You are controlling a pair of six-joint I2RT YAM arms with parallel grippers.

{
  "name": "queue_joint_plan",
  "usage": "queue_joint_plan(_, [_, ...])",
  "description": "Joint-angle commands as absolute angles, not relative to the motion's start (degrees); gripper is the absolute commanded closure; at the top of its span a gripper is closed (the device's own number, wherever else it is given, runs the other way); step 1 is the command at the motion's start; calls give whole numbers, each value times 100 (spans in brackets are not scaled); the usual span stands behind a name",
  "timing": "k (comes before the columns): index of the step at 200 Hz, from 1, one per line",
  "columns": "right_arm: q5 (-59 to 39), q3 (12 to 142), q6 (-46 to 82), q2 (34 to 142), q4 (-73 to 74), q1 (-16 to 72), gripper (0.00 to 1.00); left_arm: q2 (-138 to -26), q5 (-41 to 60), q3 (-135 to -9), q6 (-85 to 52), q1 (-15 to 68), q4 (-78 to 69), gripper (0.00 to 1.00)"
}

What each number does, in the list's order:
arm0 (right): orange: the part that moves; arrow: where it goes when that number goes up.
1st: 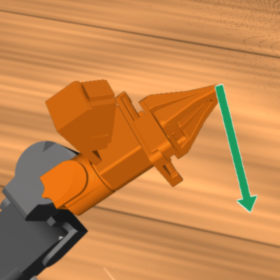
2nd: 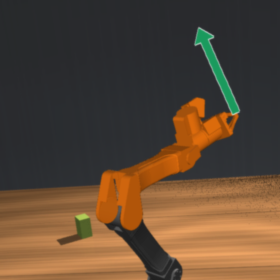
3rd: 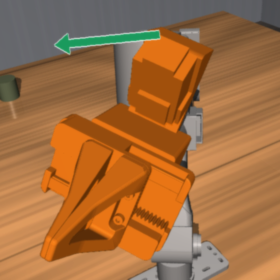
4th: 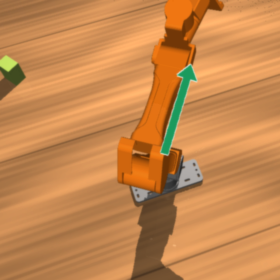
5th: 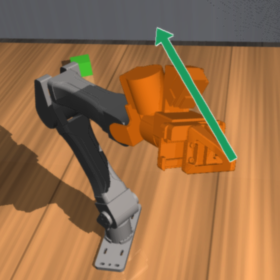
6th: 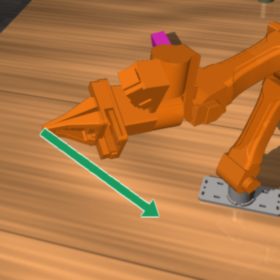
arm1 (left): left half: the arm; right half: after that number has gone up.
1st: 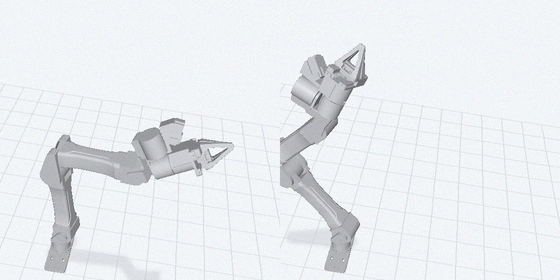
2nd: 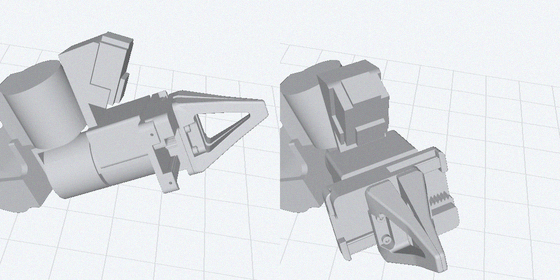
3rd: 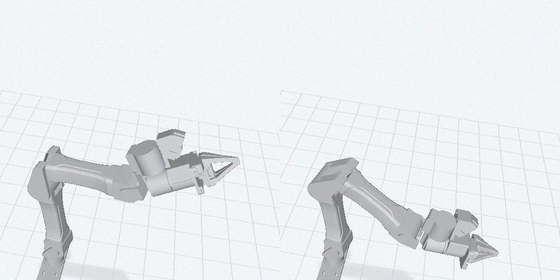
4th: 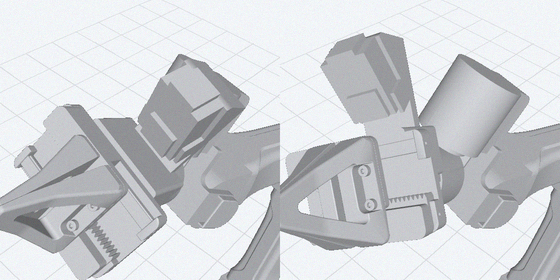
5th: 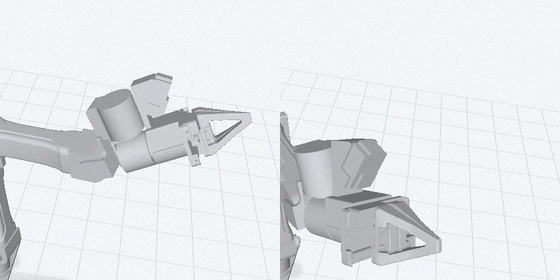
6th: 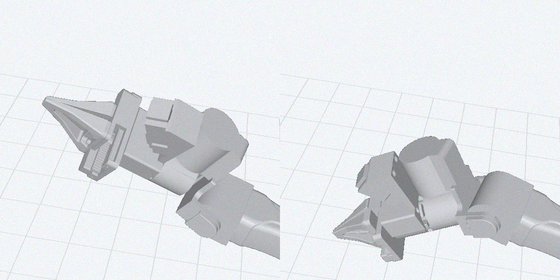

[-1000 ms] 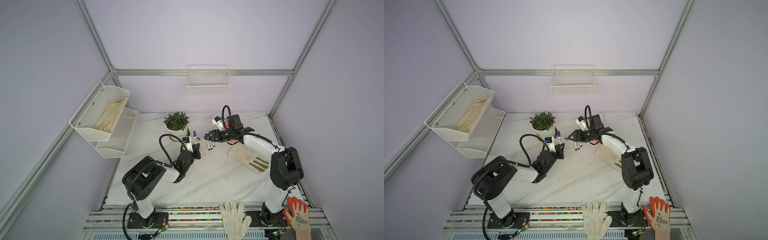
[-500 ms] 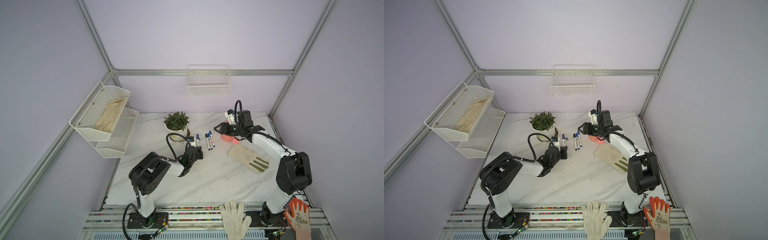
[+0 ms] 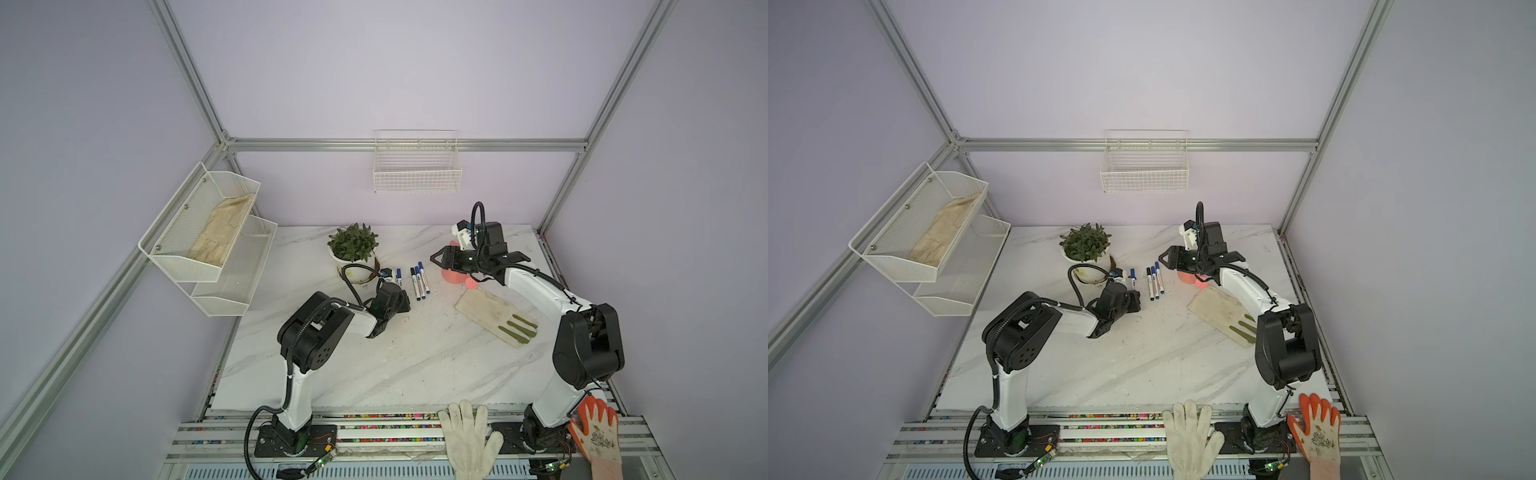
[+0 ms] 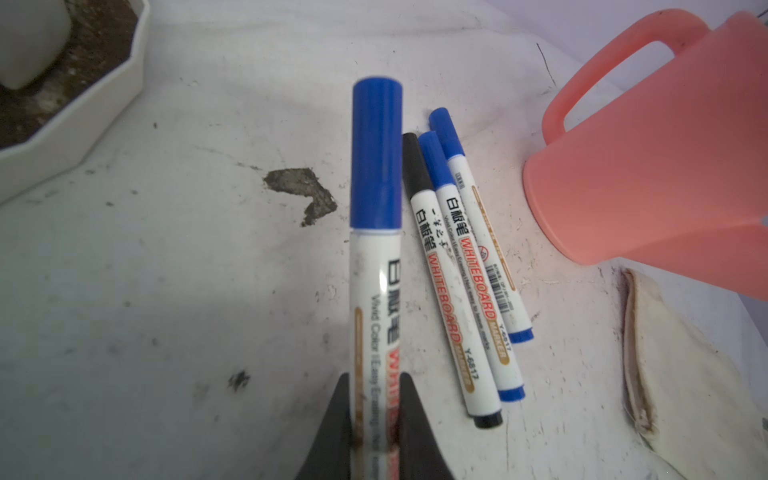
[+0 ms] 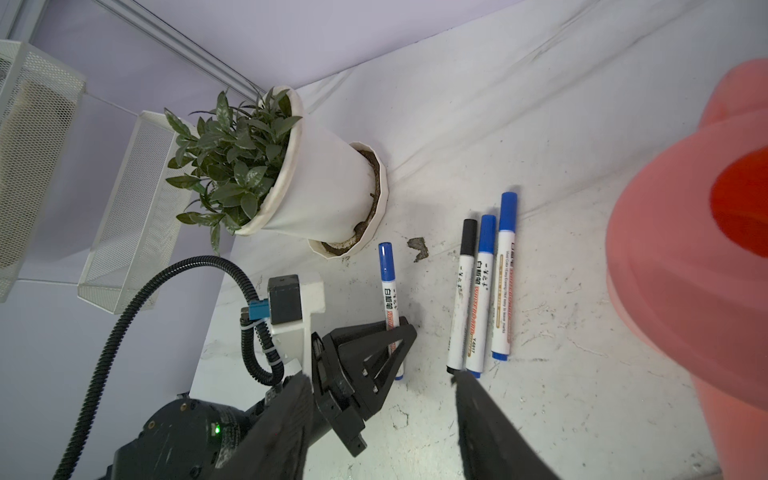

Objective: Insert the pens into the pen caps

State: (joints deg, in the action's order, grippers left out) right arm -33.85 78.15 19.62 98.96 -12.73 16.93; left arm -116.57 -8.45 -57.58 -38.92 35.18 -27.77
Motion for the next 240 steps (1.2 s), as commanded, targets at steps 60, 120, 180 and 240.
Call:
queue_joint_plan(60, [-3341,7677,1832,9809,-1327,1593,45,-11883,-450,-6515,-4017,3432,-2566,70])
queue_joint_plan(120, [-2512,7717,1759,9425,-1217,1546,45,-10914,-649,-5882,-3548,3429,-3072,65])
queue_joint_plan(180, [1963,6204,1862,7677,549,1458,40,-8567,-2296,-4218,-3110,3423,-2710,65])
queue_joint_plan(240, [4113,3969,846,8330,3711,1434,23,-6301,-4256,-3542,-2861,2926,-505,58])
